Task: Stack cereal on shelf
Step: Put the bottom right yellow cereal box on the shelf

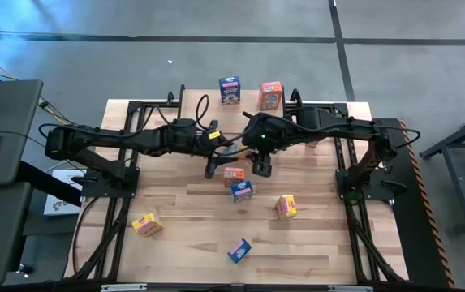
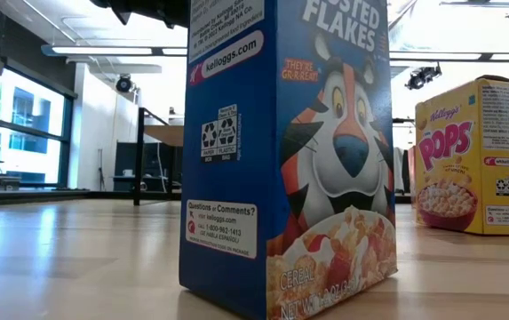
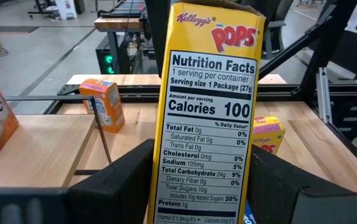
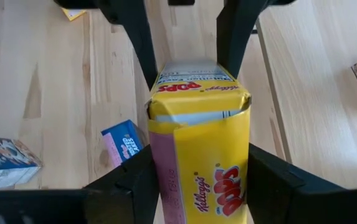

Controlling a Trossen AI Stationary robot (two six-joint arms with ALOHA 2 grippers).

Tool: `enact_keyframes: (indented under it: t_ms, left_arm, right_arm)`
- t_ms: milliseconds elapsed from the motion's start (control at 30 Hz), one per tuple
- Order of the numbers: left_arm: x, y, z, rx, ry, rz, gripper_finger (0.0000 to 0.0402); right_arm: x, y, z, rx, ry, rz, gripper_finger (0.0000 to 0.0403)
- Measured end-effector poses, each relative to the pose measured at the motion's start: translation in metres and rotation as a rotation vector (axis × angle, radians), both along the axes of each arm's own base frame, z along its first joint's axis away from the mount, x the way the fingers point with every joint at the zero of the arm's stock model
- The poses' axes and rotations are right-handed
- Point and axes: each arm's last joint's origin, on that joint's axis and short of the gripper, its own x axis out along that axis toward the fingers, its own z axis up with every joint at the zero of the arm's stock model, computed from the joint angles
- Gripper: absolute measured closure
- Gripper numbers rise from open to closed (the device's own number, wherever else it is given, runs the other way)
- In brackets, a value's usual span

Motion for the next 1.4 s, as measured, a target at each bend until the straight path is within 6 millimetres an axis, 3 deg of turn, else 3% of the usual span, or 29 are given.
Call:
enact_keyframes:
  t_ms: [467, 900, 1267, 1400]
  left_arm:
    - [0.000, 0.002, 0.000, 0.001, -0.004, 0.002, 0.0195]
    - [-0.002, 0.007, -0.002, -0.003, 0.029, 0.023, 0.0195]
    - [-0.036, 0.013, 0.021, 0.057, -0.008, 0.061, 0.0195]
    - [-0.054, 0.019, 0.021, 0.076, -0.046, 0.141, 0.0195]
  right_arm:
    - [0.000, 0.000, 0.000, 0.004, 0.000, -0.015, 0.0119]
    - [-0.011, 0.000, 0.009, 0.001, -0.009, -0.011, 0.0114]
    - [-0.027, 0.000, 0.024, 0.001, -0.059, -0.011, 0.0114]
    - [-0.028, 0.000, 0.024, -0.001, -0.058, -0.008, 0.0114]
